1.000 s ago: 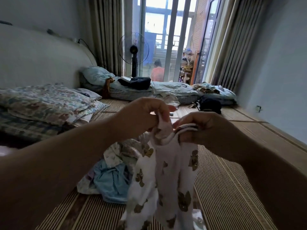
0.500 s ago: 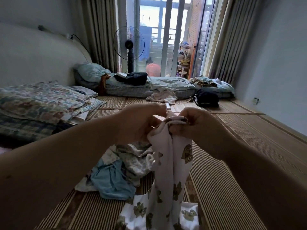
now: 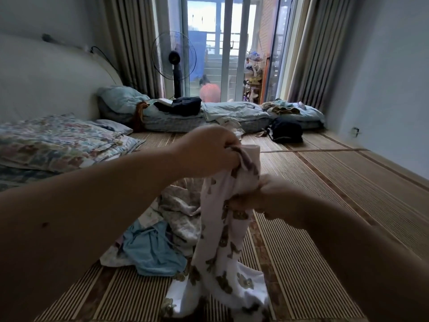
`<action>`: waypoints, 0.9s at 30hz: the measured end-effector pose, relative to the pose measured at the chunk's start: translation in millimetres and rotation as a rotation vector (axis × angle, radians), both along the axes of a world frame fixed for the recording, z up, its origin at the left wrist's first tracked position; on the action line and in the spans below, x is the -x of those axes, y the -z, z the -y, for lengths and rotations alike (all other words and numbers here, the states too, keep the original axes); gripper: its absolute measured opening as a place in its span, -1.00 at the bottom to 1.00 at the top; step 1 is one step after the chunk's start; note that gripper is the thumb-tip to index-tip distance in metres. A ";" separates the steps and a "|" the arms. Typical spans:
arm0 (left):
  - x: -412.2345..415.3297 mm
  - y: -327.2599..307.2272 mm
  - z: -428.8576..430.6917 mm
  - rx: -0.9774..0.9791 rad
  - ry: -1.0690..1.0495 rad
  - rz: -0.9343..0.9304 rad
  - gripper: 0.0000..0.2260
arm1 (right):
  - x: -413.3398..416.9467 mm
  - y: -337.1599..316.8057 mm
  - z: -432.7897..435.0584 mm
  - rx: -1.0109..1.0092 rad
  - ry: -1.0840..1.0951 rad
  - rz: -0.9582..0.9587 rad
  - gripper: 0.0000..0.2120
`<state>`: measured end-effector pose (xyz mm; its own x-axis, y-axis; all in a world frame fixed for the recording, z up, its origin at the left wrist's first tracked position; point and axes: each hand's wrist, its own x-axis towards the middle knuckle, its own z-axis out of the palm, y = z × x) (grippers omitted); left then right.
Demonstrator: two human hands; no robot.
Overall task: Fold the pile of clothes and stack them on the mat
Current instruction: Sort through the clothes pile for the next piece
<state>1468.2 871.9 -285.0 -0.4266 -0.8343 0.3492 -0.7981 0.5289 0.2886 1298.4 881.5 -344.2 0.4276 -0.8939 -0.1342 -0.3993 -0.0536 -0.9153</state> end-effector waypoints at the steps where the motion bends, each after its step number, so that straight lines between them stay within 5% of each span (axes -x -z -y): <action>1: 2.9 -2.7 3.4 -0.048 0.000 -0.110 -0.86 | -0.4 7.9 0.2 -0.012 0.010 0.016 -0.95; 8: -12.5 -27.1 27.1 -0.425 -0.092 -0.778 -0.79 | 20.5 59.2 7.3 -0.137 0.031 0.240 -0.73; 11: -25.5 -29.8 30.3 -0.537 -0.104 -0.960 -0.59 | 44.2 57.3 11.6 -0.157 0.055 0.428 -0.61; 15: -36.6 -18.2 32.8 -0.622 -0.122 -1.047 -0.87 | 83.4 32.7 20.7 -0.079 0.109 0.508 -0.50; 20: -42.3 8.4 24.4 -0.771 -0.126 -1.050 -0.85 | 114.5 -15.9 22.3 0.030 0.197 0.254 -0.65; 27: -66.4 124.7 13.4 -0.991 -0.337 -1.073 -0.64 | 82.7 21.2 66.7 -0.013 0.100 -0.488 -0.83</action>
<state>1534.6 858.4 -409.6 -0.0860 -0.9179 -0.3875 -0.0214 -0.3871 0.9218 1215.7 814.8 -365.4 0.2244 -0.9243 -0.3088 -0.7841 0.0169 -0.6204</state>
